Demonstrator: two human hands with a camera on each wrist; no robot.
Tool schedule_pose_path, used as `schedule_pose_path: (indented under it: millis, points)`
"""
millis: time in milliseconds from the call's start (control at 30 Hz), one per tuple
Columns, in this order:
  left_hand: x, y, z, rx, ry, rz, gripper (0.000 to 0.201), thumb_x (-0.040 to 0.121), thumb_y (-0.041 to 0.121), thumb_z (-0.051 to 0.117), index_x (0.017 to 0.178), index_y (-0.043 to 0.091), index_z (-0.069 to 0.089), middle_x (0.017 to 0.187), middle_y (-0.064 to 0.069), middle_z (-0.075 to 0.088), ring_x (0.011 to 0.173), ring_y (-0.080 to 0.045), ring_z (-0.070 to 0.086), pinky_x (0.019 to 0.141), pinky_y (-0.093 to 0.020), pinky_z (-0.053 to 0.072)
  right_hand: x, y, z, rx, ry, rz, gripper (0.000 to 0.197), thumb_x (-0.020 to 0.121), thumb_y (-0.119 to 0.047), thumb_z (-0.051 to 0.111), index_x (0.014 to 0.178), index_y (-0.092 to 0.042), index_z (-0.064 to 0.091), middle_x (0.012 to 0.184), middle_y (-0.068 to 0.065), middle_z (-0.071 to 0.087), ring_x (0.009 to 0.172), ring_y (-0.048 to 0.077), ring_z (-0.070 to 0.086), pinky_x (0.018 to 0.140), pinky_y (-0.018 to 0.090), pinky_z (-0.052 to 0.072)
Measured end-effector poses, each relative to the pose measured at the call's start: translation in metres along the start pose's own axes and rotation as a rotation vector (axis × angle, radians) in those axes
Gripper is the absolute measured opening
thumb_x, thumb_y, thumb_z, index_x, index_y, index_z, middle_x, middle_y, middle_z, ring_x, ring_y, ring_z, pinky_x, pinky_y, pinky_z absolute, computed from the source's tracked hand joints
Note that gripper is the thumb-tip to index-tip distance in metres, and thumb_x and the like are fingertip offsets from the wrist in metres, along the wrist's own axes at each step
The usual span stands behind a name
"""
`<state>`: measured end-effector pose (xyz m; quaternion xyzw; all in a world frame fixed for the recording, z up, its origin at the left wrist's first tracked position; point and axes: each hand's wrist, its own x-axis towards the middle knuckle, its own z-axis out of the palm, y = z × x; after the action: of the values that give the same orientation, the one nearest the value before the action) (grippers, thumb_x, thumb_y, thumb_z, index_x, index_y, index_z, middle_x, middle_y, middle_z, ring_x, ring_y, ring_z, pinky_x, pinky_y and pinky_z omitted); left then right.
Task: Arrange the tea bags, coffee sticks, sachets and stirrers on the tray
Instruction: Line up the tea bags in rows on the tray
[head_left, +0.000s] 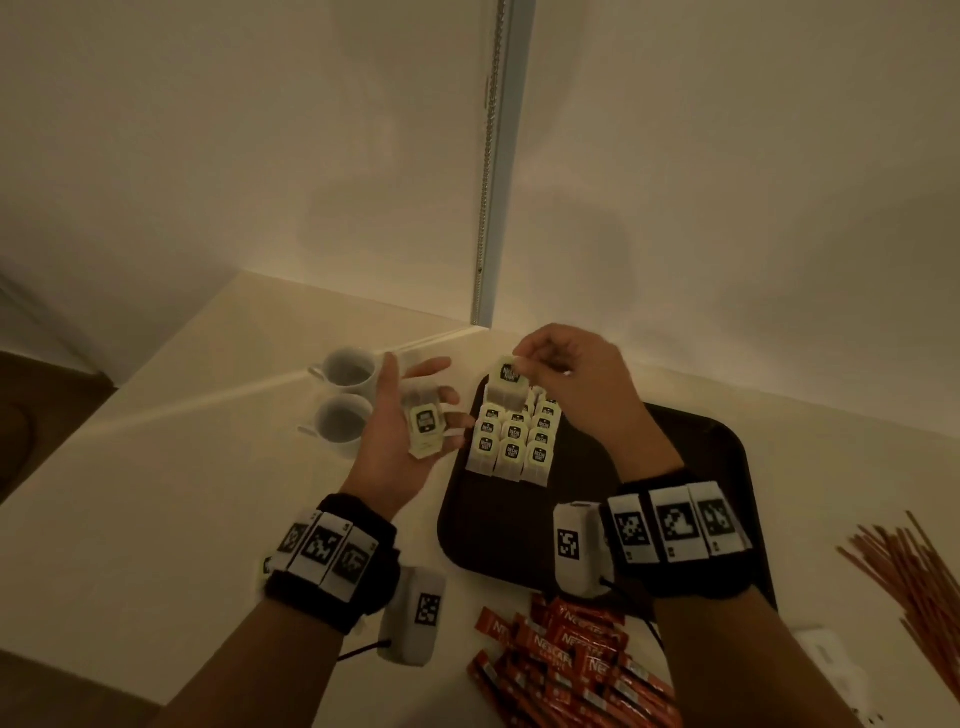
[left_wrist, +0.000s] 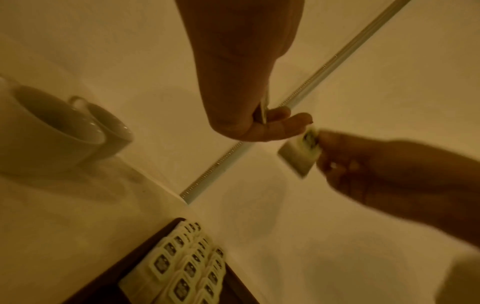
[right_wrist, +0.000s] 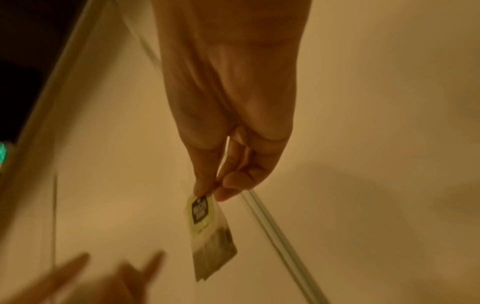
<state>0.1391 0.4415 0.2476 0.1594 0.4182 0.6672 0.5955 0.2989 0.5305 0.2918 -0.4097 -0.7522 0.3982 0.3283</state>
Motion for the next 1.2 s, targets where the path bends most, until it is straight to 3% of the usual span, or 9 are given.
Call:
schedule_pose_path:
  millis: [133, 300, 400, 533, 667, 967, 1033, 1100, 1200]
  points:
    - [0.002, 0.009, -0.021, -0.083, 0.021, -0.017, 0.061, 0.093, 0.063, 0.027, 0.107, 0.015, 0.062, 0.071, -0.004, 0.064, 0.061, -0.02, 0.063, 0.051, -0.02, 0.049, -0.008, 0.051, 0.029, -0.167, -0.183, 0.2, 0.009, 0.086, -0.006, 0.064, 0.094, -0.007, 0.066, 0.081, -0.01, 0.059, 0.07, -0.004, 0.053, 0.068, 0.007, 0.048]
    - [0.005, 0.014, -0.032, -0.087, 0.08, 0.007, 0.065, 0.092, 0.065, 0.023, 0.103, 0.014, 0.063, 0.07, -0.005, 0.066, 0.059, -0.019, 0.064, 0.053, -0.02, 0.052, -0.016, 0.103, 0.069, -0.182, -0.325, 0.39, 0.016, 0.087, -0.006, 0.062, 0.103, -0.002, 0.064, 0.101, 0.006, 0.065, 0.078, 0.005, 0.056, 0.065, 0.011, 0.048]
    - [0.006, 0.015, -0.036, -0.076, 0.105, 0.002, 0.067, 0.09, 0.067, 0.023, 0.103, 0.015, 0.063, 0.072, -0.006, 0.068, 0.059, -0.019, 0.065, 0.054, -0.021, 0.053, -0.014, 0.119, 0.085, -0.215, -0.293, 0.438, 0.017, 0.088, -0.01, 0.062, 0.104, -0.004, 0.065, 0.107, 0.011, 0.066, 0.089, 0.019, 0.061, 0.081, 0.03, 0.054]
    - [0.01, 0.014, -0.042, -0.063, 0.108, -0.012, 0.069, 0.09, 0.067, 0.021, 0.104, 0.014, 0.063, 0.073, -0.007, 0.069, 0.058, -0.02, 0.065, 0.051, -0.021, 0.053, -0.007, 0.134, 0.096, -0.285, -0.202, 0.448, 0.016, 0.088, -0.012, 0.063, 0.101, -0.004, 0.067, 0.105, 0.011, 0.067, 0.1, 0.021, 0.061, 0.087, 0.024, 0.045]
    - [0.012, 0.014, -0.045, -0.059, 0.099, -0.023, 0.069, 0.09, 0.067, 0.02, 0.104, 0.014, 0.062, 0.075, -0.009, 0.07, 0.059, -0.021, 0.067, 0.051, -0.021, 0.053, -0.004, 0.142, 0.102, -0.279, -0.151, 0.455, 0.014, 0.087, -0.01, 0.064, 0.097, -0.002, 0.068, 0.103, 0.012, 0.068, 0.101, 0.022, 0.061, 0.091, 0.029, 0.047]
    - [0.012, 0.016, -0.036, -0.025, 0.031, -0.162, 0.059, 0.095, 0.058, 0.025, 0.11, 0.014, 0.062, 0.096, -0.013, 0.072, 0.081, -0.029, 0.071, 0.061, -0.027, 0.057, 0.0, 0.143, 0.105, -0.232, -0.055, 0.45, 0.016, 0.086, -0.012, 0.065, 0.1, -0.007, 0.063, 0.1, 0.009, 0.065, 0.094, 0.018, 0.061, 0.082, 0.026, 0.05]
    - [0.011, 0.015, -0.036, -0.006, 0.029, -0.183, 0.061, 0.096, 0.059, 0.021, 0.114, 0.015, 0.06, 0.102, -0.011, 0.073, 0.088, -0.027, 0.071, 0.063, -0.027, 0.057, 0.006, 0.124, 0.103, -0.129, 0.067, 0.394, 0.015, 0.087, -0.017, 0.064, 0.102, -0.012, 0.061, 0.099, 0.006, 0.063, 0.087, 0.015, 0.059, 0.078, 0.026, 0.051]
    - [0.012, 0.012, -0.034, 0.031, 0.026, -0.206, 0.065, 0.095, 0.06, 0.016, 0.117, 0.015, 0.057, 0.102, -0.008, 0.073, 0.091, -0.025, 0.071, 0.064, -0.028, 0.056, 0.011, 0.091, 0.098, 0.011, 0.152, 0.2, 0.011, 0.088, -0.019, 0.063, 0.099, -0.017, 0.062, 0.096, 0.004, 0.061, 0.082, 0.009, 0.055, 0.075, 0.024, 0.05]
    - [0.01, 0.008, -0.028, 0.094, 0.009, -0.25, 0.068, 0.095, 0.062, 0.014, 0.118, 0.016, 0.058, 0.099, -0.006, 0.074, 0.088, -0.023, 0.072, 0.064, -0.028, 0.055, 0.015, 0.041, 0.086, 0.05, -0.01, -0.11, 0.018, 0.084, -0.024, 0.069, 0.101, -0.021, 0.065, 0.096, -0.001, 0.055, 0.086, 0.002, 0.05, 0.076, 0.014, 0.041]
